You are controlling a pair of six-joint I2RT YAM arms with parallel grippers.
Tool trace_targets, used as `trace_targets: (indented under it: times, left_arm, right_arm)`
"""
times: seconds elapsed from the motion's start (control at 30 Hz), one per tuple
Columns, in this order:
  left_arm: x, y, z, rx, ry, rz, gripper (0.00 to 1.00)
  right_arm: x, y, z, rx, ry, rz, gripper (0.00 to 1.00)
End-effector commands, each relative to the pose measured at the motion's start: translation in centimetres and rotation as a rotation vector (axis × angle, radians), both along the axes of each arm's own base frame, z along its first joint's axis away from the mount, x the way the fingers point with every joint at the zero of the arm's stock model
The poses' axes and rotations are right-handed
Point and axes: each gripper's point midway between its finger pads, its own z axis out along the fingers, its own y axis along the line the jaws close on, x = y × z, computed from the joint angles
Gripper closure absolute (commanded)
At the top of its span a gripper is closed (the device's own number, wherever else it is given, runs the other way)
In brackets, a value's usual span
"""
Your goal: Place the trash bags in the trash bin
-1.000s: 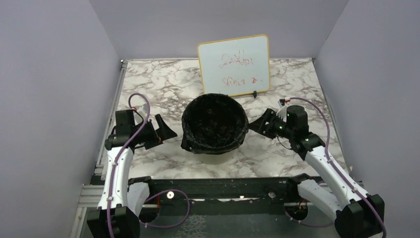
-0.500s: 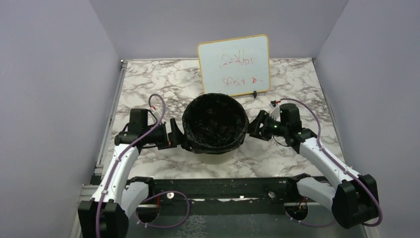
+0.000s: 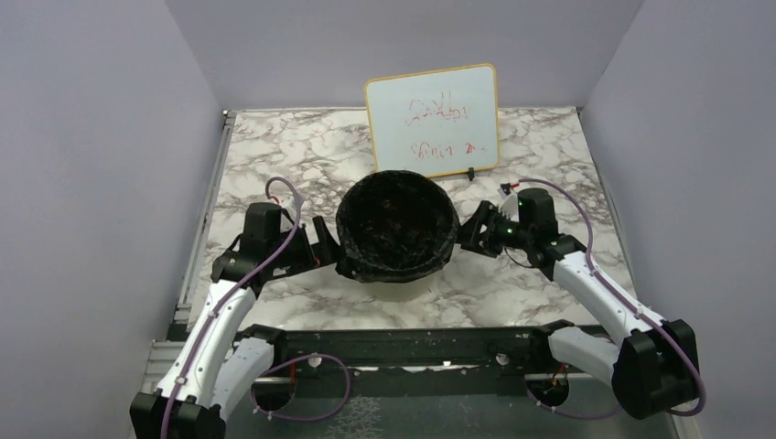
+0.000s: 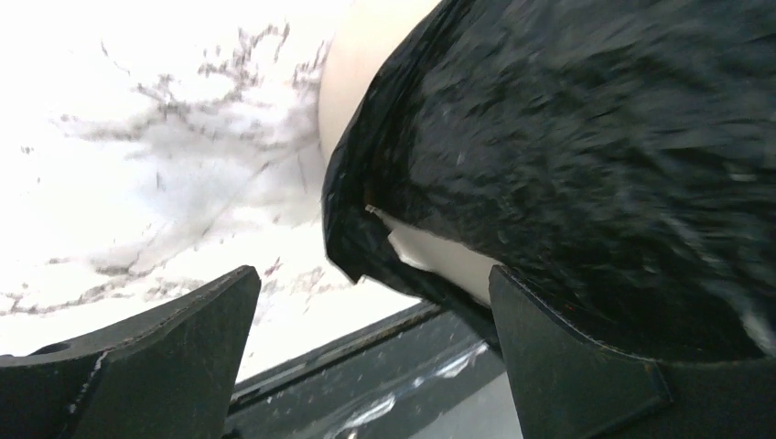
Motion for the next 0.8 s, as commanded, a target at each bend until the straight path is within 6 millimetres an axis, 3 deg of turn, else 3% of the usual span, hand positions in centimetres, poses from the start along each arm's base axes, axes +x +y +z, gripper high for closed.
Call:
trace_targets:
  times: [0.0, 0.07, 0.17, 0.43, 0.63, 0.77]
  left_arm:
    - [3.4, -0.8, 3.9, -0.130, -0.176, 0.127, 0.02]
    - [4.3, -1.8, 5.0, -0.212, -0.215, 0.122, 0.02]
    - [4.9, -3.0, 4.7, -0.276, -0.196, 0.081, 0.02]
    - [6.6, -2.7, 3.3, -0.212, -0.187, 0.088, 0.02]
    - [8.4, -0.6, 2.6, -0.077, -0.215, 0.168, 0.02]
    - [9.1, 1.8, 2.3, 0.060, -0.249, 0.231, 0.01]
  right_arm:
    - [0.0, 1.2, 1.7, 0.067, -0.041, 0.059, 0.37]
    - [0.0, 1.3, 1.8, 0.073, -0.041, 0.068, 0.37]
    - [-0.3, 1.4, 1.8, 0.083, -0.036, 0.084, 0.37]
    - [-1.3, 1.6, 1.5, 0.096, -0.028, 0.125, 0.37]
    - [-0.6, 0.5, 0.4, 0.033, 0.007, 0.033, 0.37]
    - [0.5, -1.0, 1.1, -0.024, -0.050, -0.079, 0.37]
